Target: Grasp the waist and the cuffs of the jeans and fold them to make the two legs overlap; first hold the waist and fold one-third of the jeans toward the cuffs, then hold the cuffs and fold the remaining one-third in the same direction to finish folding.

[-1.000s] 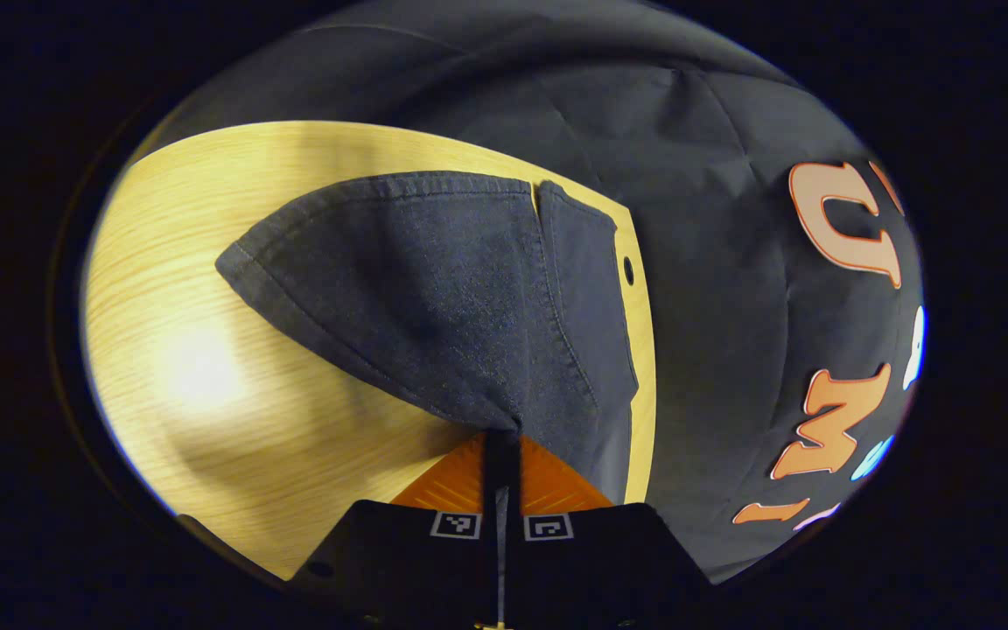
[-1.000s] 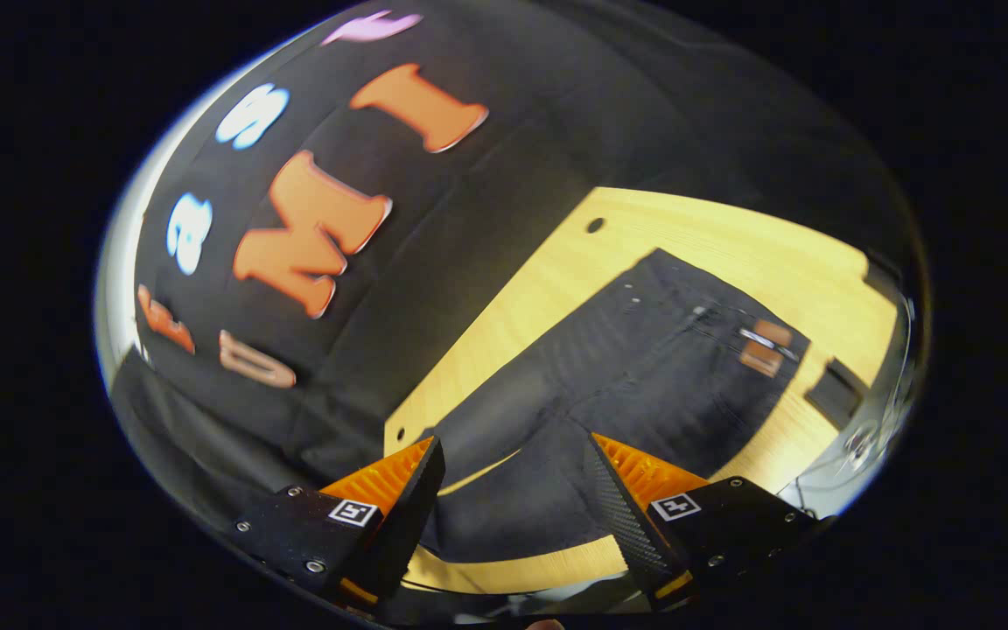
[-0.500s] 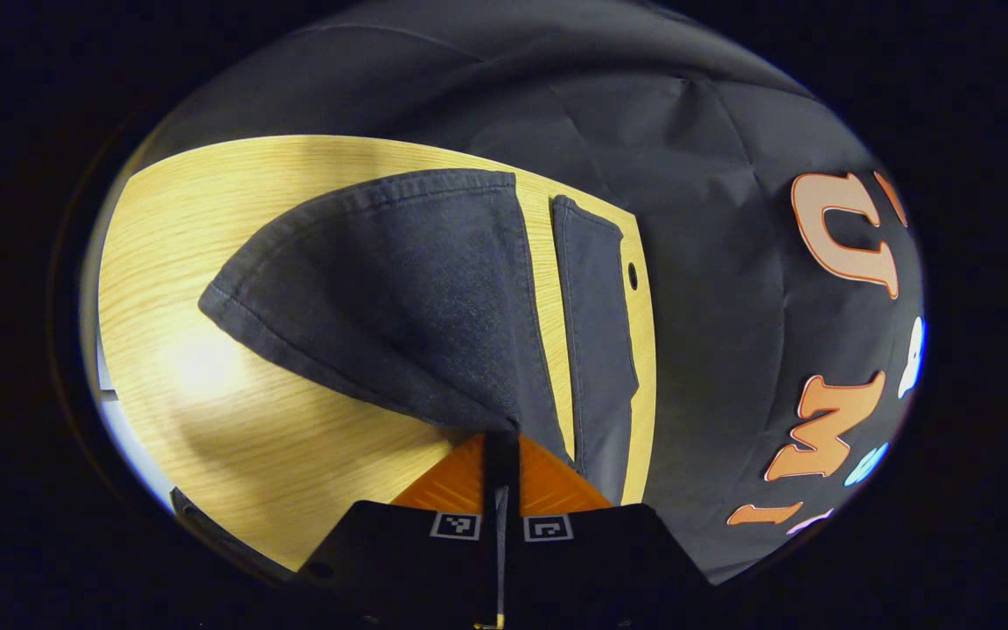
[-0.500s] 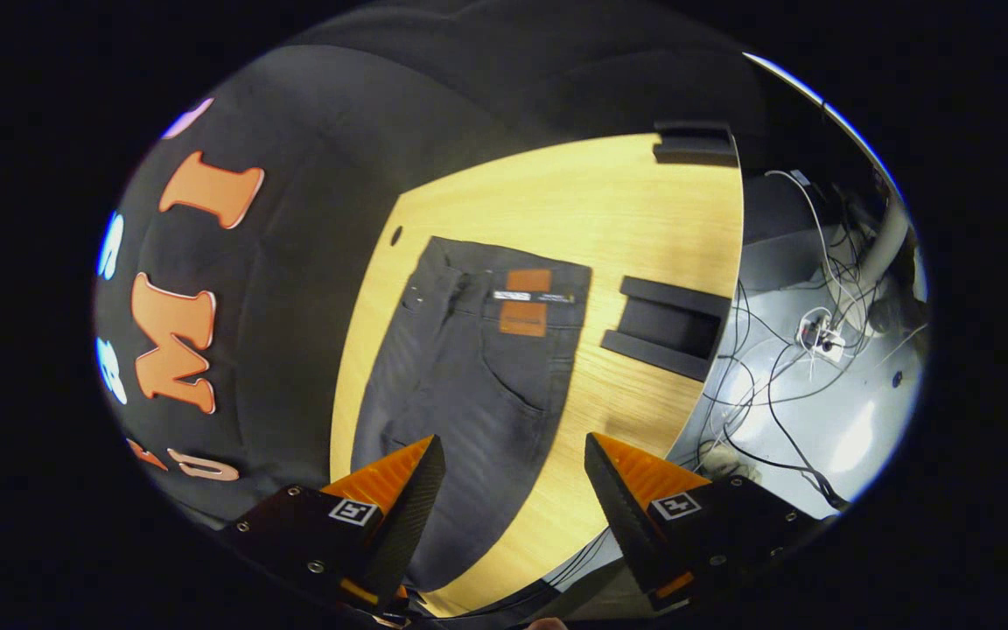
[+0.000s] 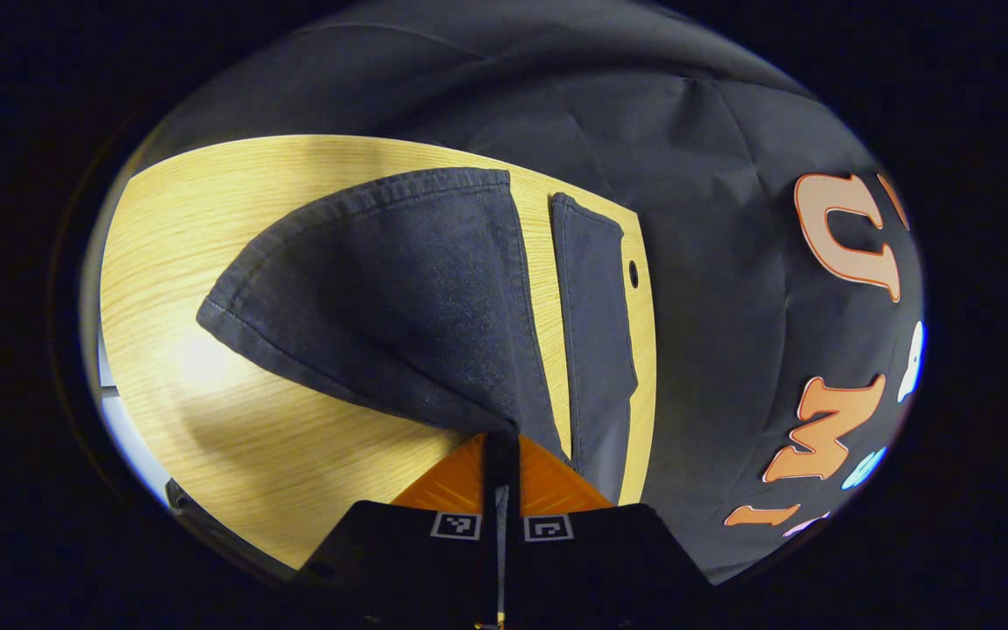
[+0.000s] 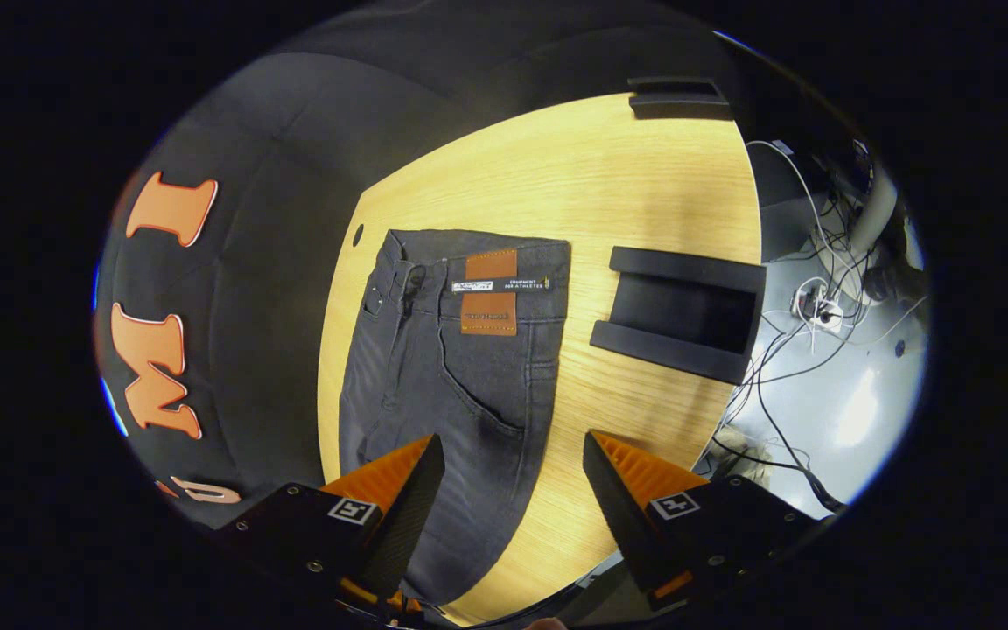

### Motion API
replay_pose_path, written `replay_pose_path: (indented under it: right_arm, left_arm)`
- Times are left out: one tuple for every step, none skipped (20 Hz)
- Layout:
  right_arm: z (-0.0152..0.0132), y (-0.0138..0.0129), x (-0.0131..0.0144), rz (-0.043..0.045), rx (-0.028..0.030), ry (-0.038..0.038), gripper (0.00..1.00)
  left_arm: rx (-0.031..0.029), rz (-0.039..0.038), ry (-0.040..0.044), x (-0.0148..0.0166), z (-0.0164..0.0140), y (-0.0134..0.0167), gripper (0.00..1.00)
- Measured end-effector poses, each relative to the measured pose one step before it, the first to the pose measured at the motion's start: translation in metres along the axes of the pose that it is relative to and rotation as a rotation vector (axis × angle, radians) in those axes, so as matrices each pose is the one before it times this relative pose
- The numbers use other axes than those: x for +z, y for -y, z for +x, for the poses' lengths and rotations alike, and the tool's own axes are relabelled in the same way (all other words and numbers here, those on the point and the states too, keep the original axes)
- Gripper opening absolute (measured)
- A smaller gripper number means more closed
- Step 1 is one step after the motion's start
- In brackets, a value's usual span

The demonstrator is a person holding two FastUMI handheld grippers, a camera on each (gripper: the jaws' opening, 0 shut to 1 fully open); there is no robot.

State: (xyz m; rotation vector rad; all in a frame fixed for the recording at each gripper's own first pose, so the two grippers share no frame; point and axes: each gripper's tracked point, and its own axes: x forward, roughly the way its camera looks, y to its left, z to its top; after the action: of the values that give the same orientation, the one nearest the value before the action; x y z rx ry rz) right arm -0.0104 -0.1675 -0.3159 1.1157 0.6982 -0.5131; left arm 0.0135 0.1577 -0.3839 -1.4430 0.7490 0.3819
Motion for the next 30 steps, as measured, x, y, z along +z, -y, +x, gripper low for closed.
replay_pose_path:
  right_arm:
    - [0.00411,-0.00384,0.00055,0.00859,0.00929,-0.00088,0.97]
    - [0.00429,-0.00435,-0.00018,-0.00237,0.00612,-0.00268,0.97]
    - [0.00323,-0.00238,0.00057,-0.00857,0.00733,-0.00196,0.96]
    - [0.00480,-0.00512,0.00003,-0.00379,0.00754,-0.00284,0.95]
    - [0.00456,-0.00434,0.00078,0.00178,0.00606,-0.00015,0.94]
    - [0.00670,-0.00654,-0.00027,0.00643,0.01137,-0.00228,0.94]
    - [0.00779,-0.00512,0.00022,0.00937,0.00964,-0.00301,0.94]
    - [0.01009,0.00042,0.00152,0.01013,-0.01702,-0.00321,0.93]
    - [0.00836,0.00162,0.00213,0.00778,-0.01064,0.00175,0.76]
    - [0.00617,0.00503,0.00255,0.00204,-0.01957,0.00776,0.60]
    - [0.00518,0.00528,0.00148,0.00859,-0.02257,0.01789,0.43]
    - [0.00317,-0.00110,0.00312,-0.00055,-0.00275,0.02168,0.27]
    - [-0.00205,-0.00217,-0.00212,-0.04096,-0.00327,0.00248,0.11]
    - [-0.00537,0.00169,-0.00157,-0.04685,-0.01580,0.01013,0.08]
    - [-0.00523,-0.00341,0.00114,-0.03478,0.00015,-0.00104,0.08]
    - [-0.00396,-0.00274,-0.00019,-0.00943,0.00957,-0.00299,0.08]
    - [-0.00562,-0.00115,-0.00089,0.00723,0.01401,-0.00605,0.08]
    - [-0.00633,-0.00332,0.00171,0.00751,0.01536,-0.00184,0.08]
    - [-0.00805,-0.00412,0.00111,-0.00458,0.01822,-0.00021,0.08]
    - [-0.00500,-0.00437,0.00255,-0.01648,0.01026,-0.00049,0.08]
    - [-0.00383,-0.00384,0.00208,-0.01758,0.00987,-0.00505,0.08]
    - [-0.00239,-0.00504,0.00308,-0.00725,0.01506,-0.00355,0.08]
    - [-0.00359,-0.00482,0.00368,0.00347,0.01549,-0.00061,0.08]
    - [-0.00278,-0.00909,0.00247,0.00637,0.01566,-0.00286,0.08]
    - [-0.00384,-0.01297,0.00194,0.00160,0.00801,-0.00200,0.08]
    - [-0.00064,-0.01454,0.00304,-0.00241,0.00671,-0.00133,0.08]
    - [0.00081,-0.01540,0.00419,-0.00929,0.00847,-0.00461,0.08]
    - [0.00083,-0.01007,0.00381,-0.00586,0.00570,-0.00326,0.08]
    - [-0.00032,-0.00893,0.00134,-0.00514,0.01236,-0.00802,0.07]
    - [0.00272,-0.00999,0.00452,-0.00486,0.00501,-0.00324,0.08]
  left_arm:
    - [-0.00029,-0.00457,-0.00123,0.00009,0.00026,-0.00008,0.04]
    - [0.00074,-0.00321,-0.00096,0.00029,0.00171,-0.00039,0.04]
    - [0.00084,-0.00268,-0.00032,0.00048,0.00034,-0.00121,0.04]
    - [0.00077,-0.00175,-0.00002,-0.00111,-0.00056,0.00063,0.04]
    - [-0.00011,-0.00091,-0.00118,0.00099,0.00052,0.00036,0.04]
    - [0.00032,-0.00094,-0.00194,-0.00065,-0.00077,-0.00168,0.04]
    - [0.00084,-0.00032,-0.00004,-0.00070,0.00023,-0.00021,0.04]
    - [0.00186,-0.00088,0.00026,-0.00031,-0.00045,0.00036,0.04]
    - [-0.00020,-0.00108,0.00088,0.00043,0.00112,0.00104,0.04]
    - [0.00101,-0.00144,-0.00022,-0.00073,0.00055,-0.00155,0.04]
    - [-0.00001,-0.00335,0.00048,0.00028,-0.00116,0.00081,0.04]
    - [-0.00092,-0.00299,0.00028,-0.00145,0.00042,0.00011,0.04]
    - [-0.00272,-0.00024,0.00088,-0.00051,-0.00027,0.00104,0.04]
    - [0.00051,0.00143,0.00308,-0.00184,-0.00125,0.00025,0.04]
    - [0.00196,0.00108,0.00233,0.00063,-0.00202,0.00018,0.03]
    - [0.00332,0.00105,0.00070,0.00093,-0.00130,0.00172,0.03]
    - [0.01477,-0.00414,-0.00254,-0.00081,-0.00425,0.00118,0.04]
    - [0.02499,0.00066,-0.01177,-0.00445,-0.00803,0.00010,0.03]
    - [0.03706,0.01633,-0.00593,0.00062,-0.00281,-0.00157,0.04]
    - [0.03168,0.03425,0.00665,-0.00105,-0.01045,-0.00139,0.04]
    - [0.02090,0.03392,0.00604,0.00144,-0.00816,0.00376,0.04]
    - [0.01013,0.01419,0.00579,-0.00075,-0.00289,0.00755,0.04]
    - [0.02809,-0.01063,-0.01223,0.00005,-0.00509,0.00438,0.03]
    - [0.02691,-0.02315,-0.02760,-0.00471,-0.00507,0.00397,0.03]
    - [0.02387,-0.02467,-0.02275,-0.00205,-0.00452,0.00550,0.04]
    - [0.00226,-0.00487,-0.01426,-0.00357,-0.00530,0.00793,0.03]
    - [0.01269,0.01175,-0.00585,-0.00069,-0.00363,0.00647,0.04]
    - [0.02019,0.02274,-0.00026,0.00163,-0.00422,0.00378,0.03]
    - [0.02296,0.02506,0.00150,0.00190,-0.00242,0.00648,0.04]
    - [0.02128,0.03180,0.00071,0.00307,-0.00190,0.00867,0.03]
